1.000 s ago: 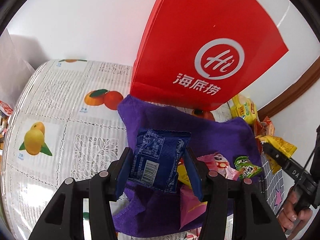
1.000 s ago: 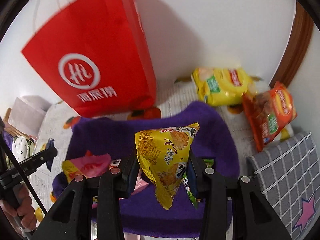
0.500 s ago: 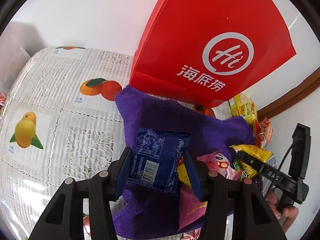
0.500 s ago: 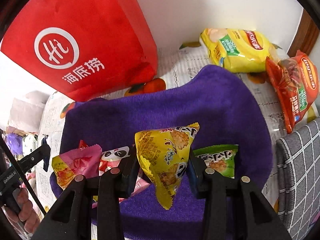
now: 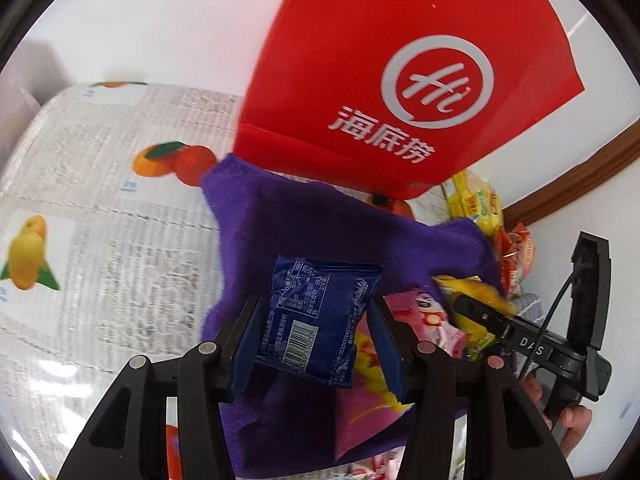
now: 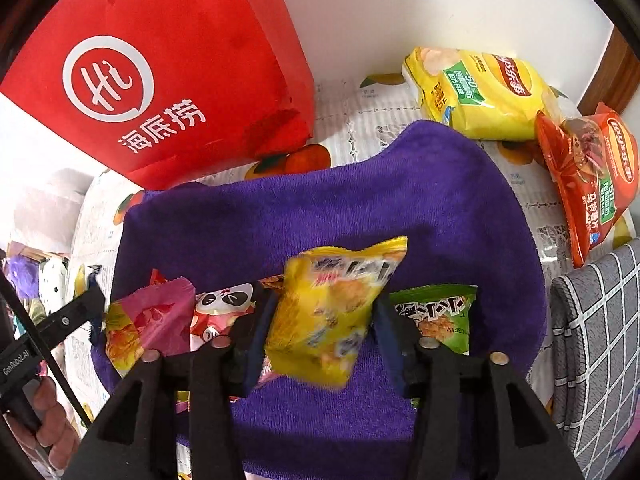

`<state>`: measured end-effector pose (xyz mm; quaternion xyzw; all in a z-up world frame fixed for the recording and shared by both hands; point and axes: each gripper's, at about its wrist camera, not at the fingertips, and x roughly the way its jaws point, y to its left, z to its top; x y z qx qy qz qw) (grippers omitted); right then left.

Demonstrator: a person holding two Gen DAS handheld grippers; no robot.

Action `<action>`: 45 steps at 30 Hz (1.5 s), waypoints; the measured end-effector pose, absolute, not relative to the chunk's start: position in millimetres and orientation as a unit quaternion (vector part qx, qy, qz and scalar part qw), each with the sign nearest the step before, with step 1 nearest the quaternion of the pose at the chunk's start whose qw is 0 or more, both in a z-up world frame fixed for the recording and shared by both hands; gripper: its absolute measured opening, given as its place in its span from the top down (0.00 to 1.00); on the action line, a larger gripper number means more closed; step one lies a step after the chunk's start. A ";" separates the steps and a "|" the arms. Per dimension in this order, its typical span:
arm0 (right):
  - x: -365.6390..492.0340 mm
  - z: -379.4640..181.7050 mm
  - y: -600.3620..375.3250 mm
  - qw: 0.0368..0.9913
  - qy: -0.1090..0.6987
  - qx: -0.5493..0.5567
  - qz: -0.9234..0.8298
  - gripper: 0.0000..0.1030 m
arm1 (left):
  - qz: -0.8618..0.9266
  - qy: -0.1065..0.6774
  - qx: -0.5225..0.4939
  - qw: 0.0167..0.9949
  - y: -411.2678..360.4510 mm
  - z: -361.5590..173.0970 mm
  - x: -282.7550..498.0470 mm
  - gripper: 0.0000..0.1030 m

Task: Organize snacks

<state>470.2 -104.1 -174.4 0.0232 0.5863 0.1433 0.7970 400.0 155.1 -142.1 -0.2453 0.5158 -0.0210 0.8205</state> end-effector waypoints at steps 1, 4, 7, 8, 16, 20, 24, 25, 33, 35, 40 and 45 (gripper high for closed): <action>469.2 -172.4 -104.7 0.799 0.584 0.023 0.144 0.49 | -0.027 0.519 -0.247 0.818 152.4 -144.9 400.7 0.51; 466.5 -165.9 -106.4 0.802 0.579 0.023 0.146 0.48 | -0.036 0.527 -0.249 0.812 144.8 -153.4 402.7 0.51; 463.4 -160.2 -107.2 0.804 0.575 0.022 0.150 0.47 | -0.042 0.535 -0.249 0.806 138.3 -161.6 404.5 0.52; 462.7 -158.8 -106.8 0.805 0.574 0.022 0.151 0.47 | -0.044 0.538 -0.250 0.804 136.7 -163.7 404.6 0.54; 453.3 -144.8 -98.9 0.804 0.572 0.012 0.165 0.47 | -0.048 0.538 -0.248 0.804 133.3 -163.7 403.5 0.52; 445.0 -136.1 -89.4 0.800 0.568 0.004 0.192 0.46 | -0.044 0.535 -0.240 0.809 138.0 -154.6 401.2 0.40; 439.8 -128.3 -84.2 0.806 0.557 -0.017 0.197 0.46 | -0.049 0.541 -0.230 0.808 138.3 -145.1 397.5 0.37; 439.9 -126.6 -85.3 0.808 0.556 -0.019 0.195 0.46 | -0.054 0.543 -0.226 0.807 136.9 -142.5 396.2 0.36; 442.3 -95.9 -126.1 0.835 0.525 0.017 0.167 0.46 | -0.054 0.576 -0.169 0.798 103.4 -141.5 385.1 0.28; 440.6 -87.7 -136.5 0.841 0.514 0.031 0.166 0.46 | -0.055 0.584 -0.163 0.793 96.6 -146.3 380.9 0.28; 437.8 -75.0 -149.4 0.848 0.500 0.052 0.171 0.46 | -0.060 0.593 -0.190 0.780 86.5 -167.2 378.1 0.30; 436.1 -70.6 -146.1 0.849 0.496 0.050 0.176 0.46 | -0.065 0.577 -0.200 0.789 83.9 -172.9 381.8 0.47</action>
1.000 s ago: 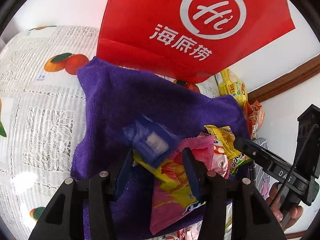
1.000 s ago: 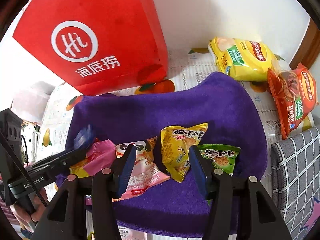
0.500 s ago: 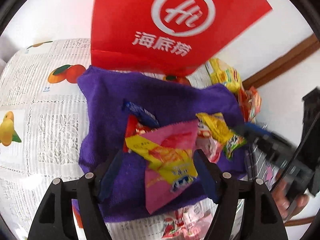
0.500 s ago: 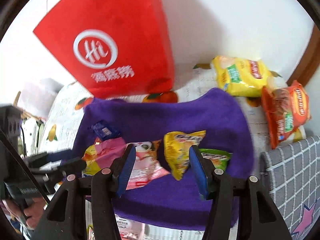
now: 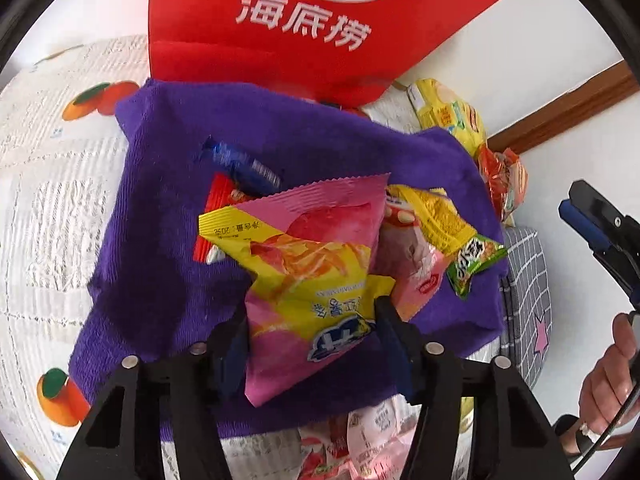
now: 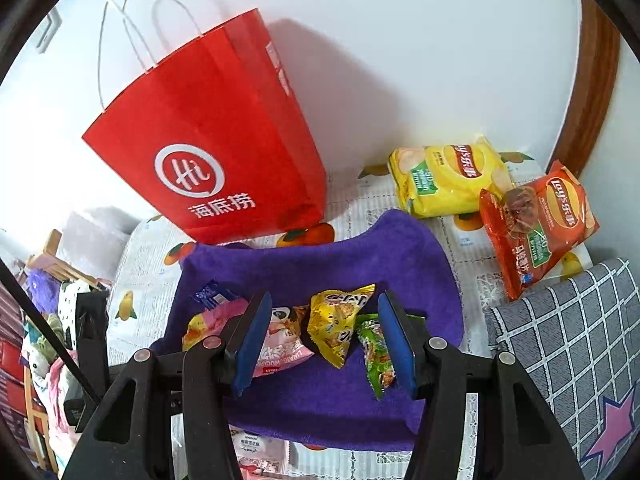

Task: Organize snacks

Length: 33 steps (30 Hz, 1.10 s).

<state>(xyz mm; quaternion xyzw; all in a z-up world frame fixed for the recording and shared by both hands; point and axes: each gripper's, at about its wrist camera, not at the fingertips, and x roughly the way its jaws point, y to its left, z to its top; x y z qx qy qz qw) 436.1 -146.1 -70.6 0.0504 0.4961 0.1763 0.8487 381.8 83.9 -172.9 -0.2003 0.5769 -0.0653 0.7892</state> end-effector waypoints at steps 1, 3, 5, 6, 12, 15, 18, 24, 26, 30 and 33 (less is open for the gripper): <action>435.4 -69.8 -145.9 0.848 0.496 0.050 0.180 0.46 | -0.063 0.571 -0.194 0.795 83.5 -169.2 382.1 0.48; 434.0 -68.5 -144.3 0.849 0.493 0.049 0.185 0.46 | -0.054 0.562 -0.190 0.803 85.3 -162.8 384.8 0.48; 432.6 -66.8 -143.3 0.849 0.491 0.048 0.189 0.46 | -0.049 0.555 -0.194 0.807 88.4 -156.9 391.6 0.48; 431.7 -66.7 -143.1 0.849 0.490 0.048 0.190 0.46 | -0.048 0.555 -0.195 0.807 88.7 -156.6 397.5 0.48; 431.7 -65.3 -147.7 0.850 0.491 0.055 0.185 0.46 | -0.026 0.566 -0.180 0.804 86.5 -163.5 419.2 0.44; 429.6 -62.8 -148.5 0.851 0.488 0.058 0.185 0.46 | -0.030 0.573 -0.188 0.797 87.9 -168.0 413.4 0.36; 424.6 -60.0 -143.6 0.852 0.484 0.051 0.192 0.46 | -0.029 0.567 -0.189 0.801 89.9 -163.4 398.3 0.35; 394.3 -49.6 -124.4 0.855 0.471 0.029 0.215 0.46 | -0.037 0.556 -0.173 0.812 90.9 -142.1 357.8 0.32; 378.5 -52.6 -119.6 0.853 0.471 0.021 0.223 0.46 | -0.033 0.548 -0.165 0.819 94.4 -134.7 340.6 0.32; 343.1 -78.0 -109.7 0.841 0.489 0.002 0.233 0.46 | -0.025 0.536 -0.171 0.826 107.7 -128.0 311.7 0.32; 318.9 -106.7 -101.7 0.831 0.504 -0.014 0.234 0.46 | -0.022 0.531 -0.181 0.827 116.7 -128.3 289.7 0.32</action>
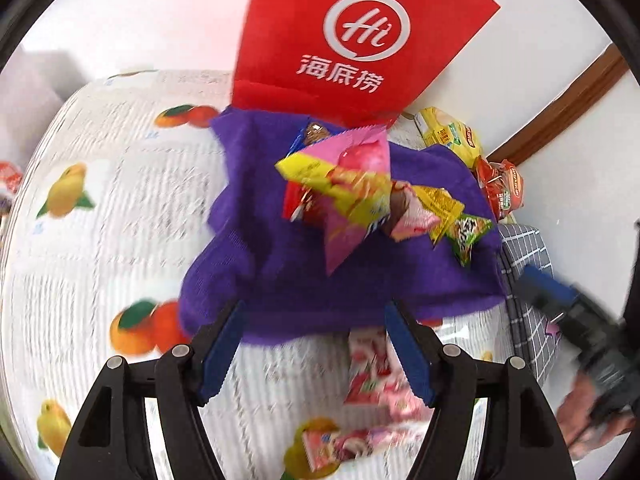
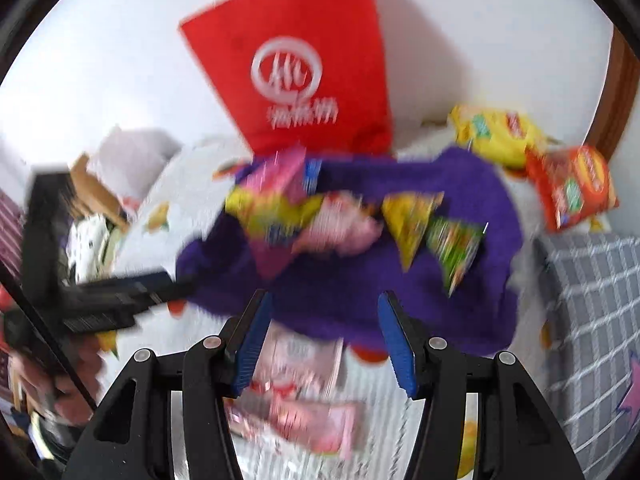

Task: Organize snacks

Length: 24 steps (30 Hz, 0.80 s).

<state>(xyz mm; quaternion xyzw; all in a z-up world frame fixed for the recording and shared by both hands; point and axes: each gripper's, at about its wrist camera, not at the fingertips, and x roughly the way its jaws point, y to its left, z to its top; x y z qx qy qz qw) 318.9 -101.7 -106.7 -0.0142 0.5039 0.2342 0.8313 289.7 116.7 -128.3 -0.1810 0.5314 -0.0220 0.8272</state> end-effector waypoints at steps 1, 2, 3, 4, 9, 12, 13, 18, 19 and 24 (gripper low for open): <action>311.6 -116.0 -98.7 0.830 0.506 -0.023 0.234 0.46 | -0.021 0.531 -0.183 0.827 118.9 -129.7 283.7 0.32; 302.0 -127.7 -93.9 0.828 0.509 -0.037 0.232 0.46 | -0.020 0.530 -0.183 0.828 120.5 -131.4 277.4 0.32; 294.8 -134.4 -91.4 0.828 0.509 -0.044 0.231 0.46 | -0.019 0.530 -0.182 0.828 122.3 -133.3 270.8 0.32; 287.1 -142.3 -88.1 0.829 0.507 -0.049 0.230 0.46 | -0.019 0.530 -0.181 0.828 124.4 -135.1 263.8 0.32; 267.7 -166.9 -66.9 0.833 0.496 -0.082 0.231 0.46 | -0.018 0.526 -0.187 0.830 131.5 -148.2 240.1 0.32; 262.9 -173.4 -53.5 0.836 0.484 -0.119 0.227 0.42 | -0.026 0.529 -0.194 0.826 134.6 -158.5 233.4 0.32; 262.4 -174.7 -50.9 0.838 0.479 -0.126 0.227 0.40 | -0.030 0.529 -0.196 0.825 135.0 -160.8 231.5 0.32; 263.8 -179.1 -37.9 0.840 0.463 -0.170 0.225 0.33 | -0.046 0.530 -0.214 0.820 140.3 -169.6 223.9 0.32; 264.9 -178.9 -36.1 0.839 0.461 -0.173 0.229 0.31 | -0.051 0.529 -0.218 0.819 140.7 -170.5 222.6 0.32; 272.0 -184.0 -25.3 0.823 0.478 -0.176 0.251 0.29 | -0.067 0.523 -0.226 0.819 141.7 -170.4 217.3 0.32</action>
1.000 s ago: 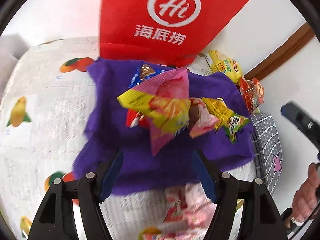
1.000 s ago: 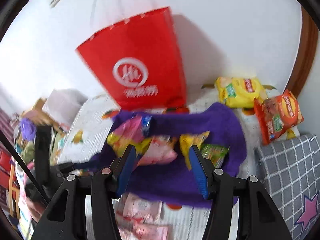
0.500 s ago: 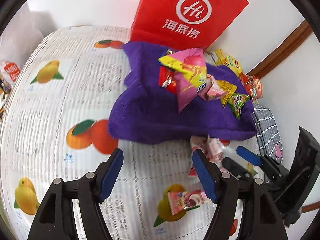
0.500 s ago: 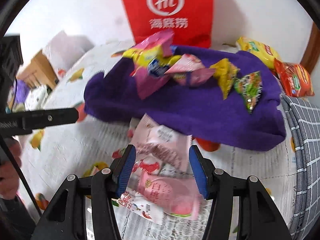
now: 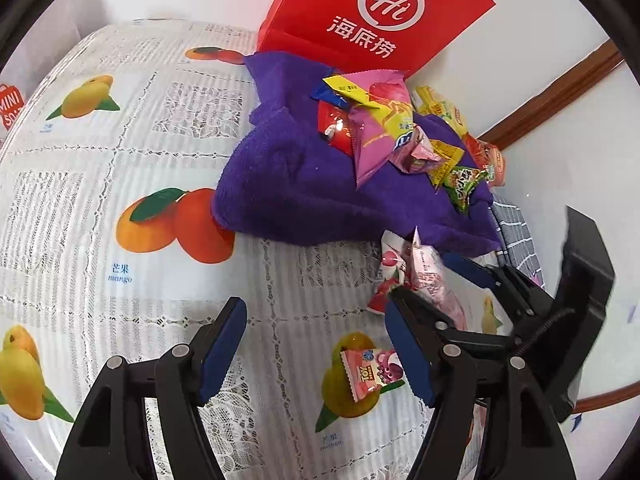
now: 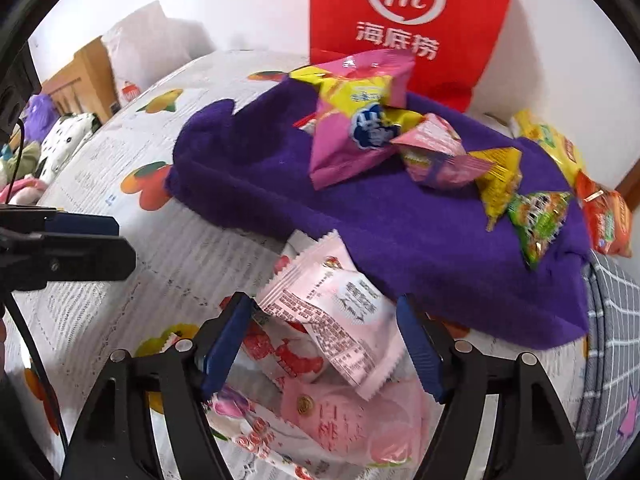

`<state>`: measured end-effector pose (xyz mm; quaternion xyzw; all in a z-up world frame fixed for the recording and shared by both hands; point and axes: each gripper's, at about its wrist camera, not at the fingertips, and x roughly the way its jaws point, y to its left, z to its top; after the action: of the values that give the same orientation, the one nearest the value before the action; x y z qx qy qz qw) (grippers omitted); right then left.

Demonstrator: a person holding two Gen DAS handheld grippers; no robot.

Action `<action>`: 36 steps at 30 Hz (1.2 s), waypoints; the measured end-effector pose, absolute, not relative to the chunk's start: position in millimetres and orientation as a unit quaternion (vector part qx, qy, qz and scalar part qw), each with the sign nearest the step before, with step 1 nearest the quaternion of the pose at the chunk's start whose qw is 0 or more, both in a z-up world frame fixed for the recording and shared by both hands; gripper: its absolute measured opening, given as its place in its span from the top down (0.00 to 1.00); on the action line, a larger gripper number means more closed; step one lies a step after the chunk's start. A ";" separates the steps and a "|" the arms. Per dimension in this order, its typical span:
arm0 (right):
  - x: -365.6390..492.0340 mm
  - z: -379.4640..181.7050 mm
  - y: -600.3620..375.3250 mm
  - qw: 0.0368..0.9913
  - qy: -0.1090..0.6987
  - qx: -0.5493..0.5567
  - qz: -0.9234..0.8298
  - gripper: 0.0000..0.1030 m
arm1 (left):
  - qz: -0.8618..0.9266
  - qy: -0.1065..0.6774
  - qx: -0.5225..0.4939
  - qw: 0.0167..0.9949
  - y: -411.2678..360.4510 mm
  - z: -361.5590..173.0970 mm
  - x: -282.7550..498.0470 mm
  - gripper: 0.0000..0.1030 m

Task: Organize snacks

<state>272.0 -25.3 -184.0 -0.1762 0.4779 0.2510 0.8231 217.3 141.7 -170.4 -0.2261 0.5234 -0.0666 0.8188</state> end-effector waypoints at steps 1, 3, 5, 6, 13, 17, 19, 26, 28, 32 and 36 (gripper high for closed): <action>271.7 -183.0 -25.5 0.823 0.478 -0.172 0.253 0.33 | -0.068 0.523 -0.227 0.819 142.1 -170.5 216.7 0.32; 270.4 -179.6 -28.1 0.819 0.486 -0.156 0.263 0.50 | -0.070 0.523 -0.227 0.819 143.6 -170.4 214.2 0.32; 268.8 -175.7 -33.2 0.818 0.490 -0.142 0.266 0.60 | -0.068 0.522 -0.229 0.819 146.2 -170.6 211.4 0.32; 267.2 -173.2 -36.6 0.819 0.490 -0.133 0.266 0.62 | -0.067 0.523 -0.231 0.818 147.5 -171.1 210.3 0.32; 252.1 -153.3 -67.4 0.832 0.485 -0.073 0.259 0.77 | -0.067 0.529 -0.242 0.811 147.3 -175.8 200.7 0.32; 248.0 -154.8 -83.9 0.840 0.489 -0.068 0.223 0.77 | -0.069 0.533 -0.238 0.809 140.9 -175.3 195.1 0.32; 245.5 -150.6 -100.0 0.845 0.486 -0.048 0.216 0.77 | -0.068 0.533 -0.235 0.810 138.1 -173.3 190.9 0.32; 227.0 -132.0 -164.0 0.865 0.479 -0.018 0.146 0.77 | -0.069 0.534 -0.222 0.813 123.1 -167.6 182.5 0.32; 219.1 -132.2 -178.0 0.862 0.490 -0.030 0.130 0.77 | -0.076 0.534 -0.215 0.814 113.7 -166.8 180.5 0.32; 204.3 -145.0 -190.3 0.855 0.504 -0.054 0.110 0.77 | -0.094 0.530 -0.201 0.819 91.1 -166.4 181.7 0.32; 196.6 -160.0 -184.7 0.851 0.507 -0.068 0.121 0.73 | -0.114 0.526 -0.204 0.817 70.6 -168.8 192.5 0.32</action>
<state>196.6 -184.7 -160.0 -0.0681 0.5068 0.1206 0.8509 192.5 70.6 -168.8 -0.2039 0.5265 -0.1140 0.8175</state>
